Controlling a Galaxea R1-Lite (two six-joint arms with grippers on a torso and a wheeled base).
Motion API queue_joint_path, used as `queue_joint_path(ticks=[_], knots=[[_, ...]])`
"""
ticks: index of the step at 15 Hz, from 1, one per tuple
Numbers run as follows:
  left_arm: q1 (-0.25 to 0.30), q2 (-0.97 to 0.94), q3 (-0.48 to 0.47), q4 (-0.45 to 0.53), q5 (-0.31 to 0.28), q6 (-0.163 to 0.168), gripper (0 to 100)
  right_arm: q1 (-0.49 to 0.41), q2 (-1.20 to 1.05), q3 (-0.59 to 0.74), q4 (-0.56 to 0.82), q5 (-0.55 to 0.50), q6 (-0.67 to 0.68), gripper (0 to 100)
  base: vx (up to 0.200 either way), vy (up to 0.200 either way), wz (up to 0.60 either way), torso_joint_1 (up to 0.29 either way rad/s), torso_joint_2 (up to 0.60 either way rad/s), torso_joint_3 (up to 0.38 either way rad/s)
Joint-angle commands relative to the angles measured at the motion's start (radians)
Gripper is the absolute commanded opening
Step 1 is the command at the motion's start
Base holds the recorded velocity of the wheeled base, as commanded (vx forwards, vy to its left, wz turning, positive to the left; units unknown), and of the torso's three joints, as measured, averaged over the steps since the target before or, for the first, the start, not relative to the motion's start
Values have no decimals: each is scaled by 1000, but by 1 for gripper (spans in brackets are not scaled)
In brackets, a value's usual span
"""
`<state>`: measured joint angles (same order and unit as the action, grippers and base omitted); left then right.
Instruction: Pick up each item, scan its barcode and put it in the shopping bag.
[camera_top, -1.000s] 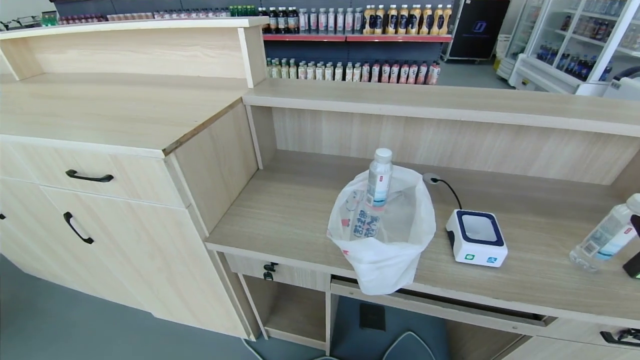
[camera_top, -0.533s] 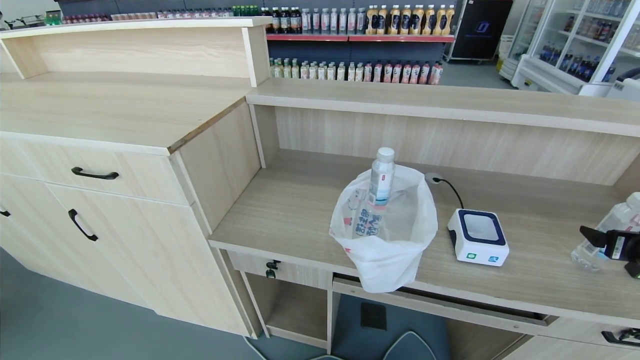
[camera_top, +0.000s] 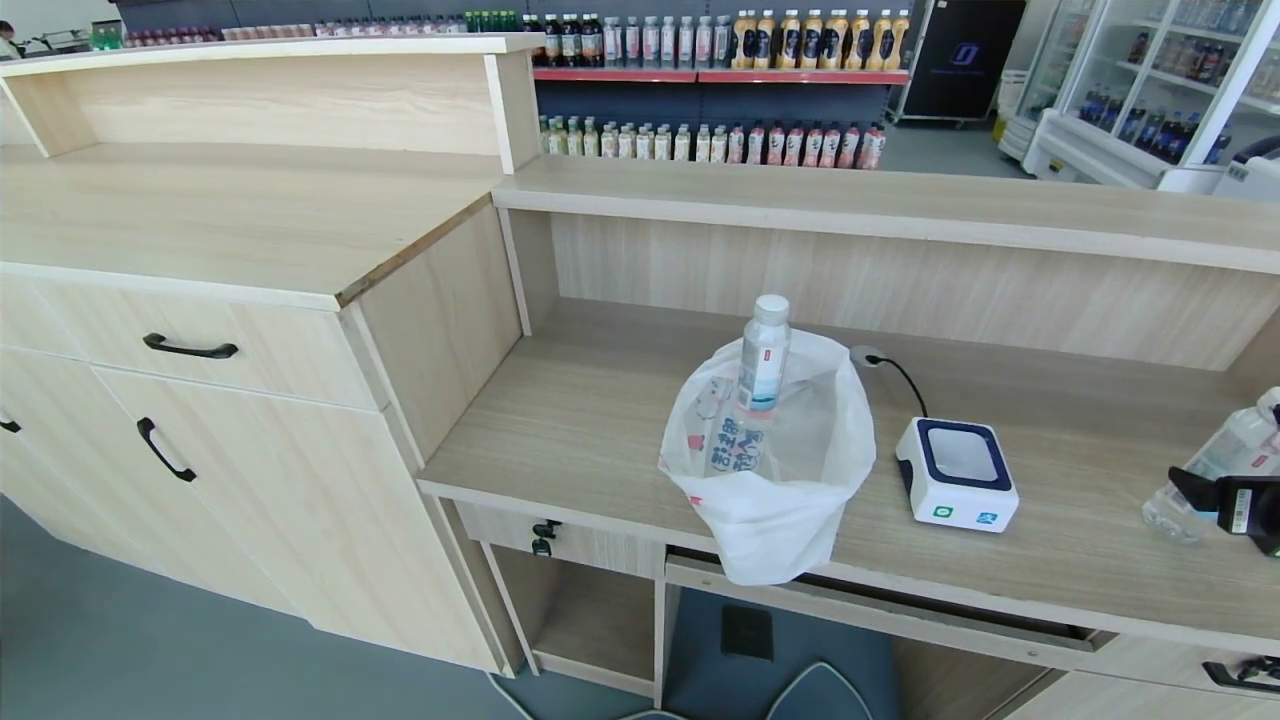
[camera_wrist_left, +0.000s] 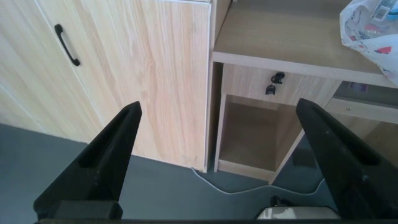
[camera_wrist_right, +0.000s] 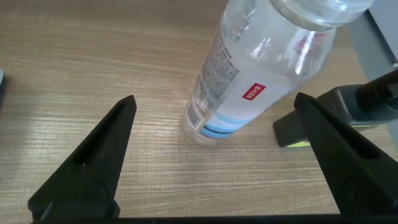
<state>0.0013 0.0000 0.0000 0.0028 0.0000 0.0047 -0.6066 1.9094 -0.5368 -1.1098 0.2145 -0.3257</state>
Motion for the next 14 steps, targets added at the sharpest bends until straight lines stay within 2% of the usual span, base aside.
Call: queue_joint_path(ticks=[1,14], knots=[[0,0,0,0,0,0,100,-7,19,-5,-16,0,-3,100,0,0,0,0,0,0],[0,0,0,0,0,0,100,7,125,-114,-13,2,4,100,0,0,0,0,0,0]])
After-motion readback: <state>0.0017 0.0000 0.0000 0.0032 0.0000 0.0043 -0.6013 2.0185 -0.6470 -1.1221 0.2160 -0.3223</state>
